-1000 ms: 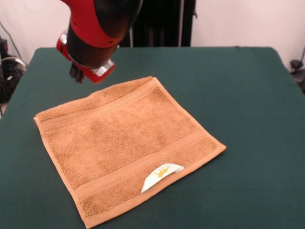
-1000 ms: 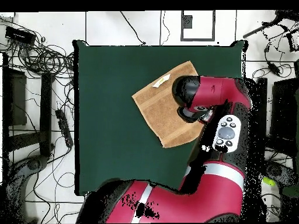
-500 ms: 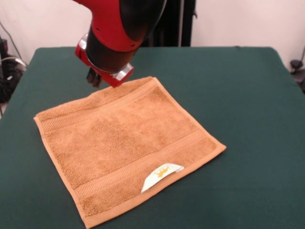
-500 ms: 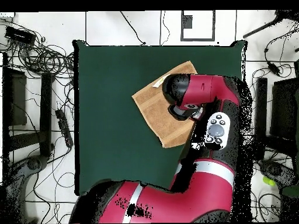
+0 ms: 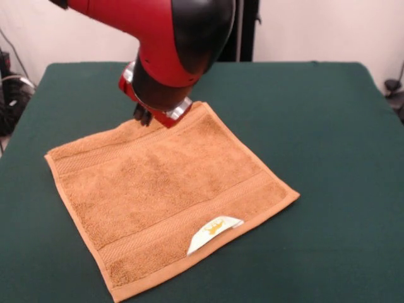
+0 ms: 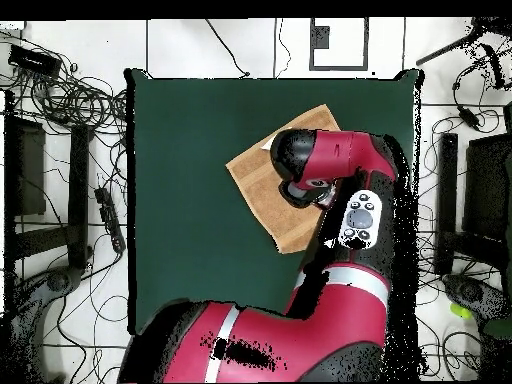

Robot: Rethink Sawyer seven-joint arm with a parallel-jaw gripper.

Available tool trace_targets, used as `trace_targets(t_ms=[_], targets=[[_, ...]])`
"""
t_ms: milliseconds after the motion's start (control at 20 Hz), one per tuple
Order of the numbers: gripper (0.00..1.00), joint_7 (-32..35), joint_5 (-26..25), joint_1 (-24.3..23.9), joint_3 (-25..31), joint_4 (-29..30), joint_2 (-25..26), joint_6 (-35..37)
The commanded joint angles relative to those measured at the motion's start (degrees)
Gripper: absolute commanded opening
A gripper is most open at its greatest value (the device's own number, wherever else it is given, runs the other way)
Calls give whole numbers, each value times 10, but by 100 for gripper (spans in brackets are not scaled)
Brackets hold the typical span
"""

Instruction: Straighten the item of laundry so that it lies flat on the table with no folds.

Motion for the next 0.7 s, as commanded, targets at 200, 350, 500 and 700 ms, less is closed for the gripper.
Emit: trace_targets(t_ms=[200, 350, 500, 700], targets=[[0, 95, 58, 37, 85, 24, 65, -26], [0, 112, 69, 47, 80, 31, 67, -22], [0, 128, 86, 51, 78, 31, 66, -3], [0, 157, 124, 62, 73, 25, 71, 35]])
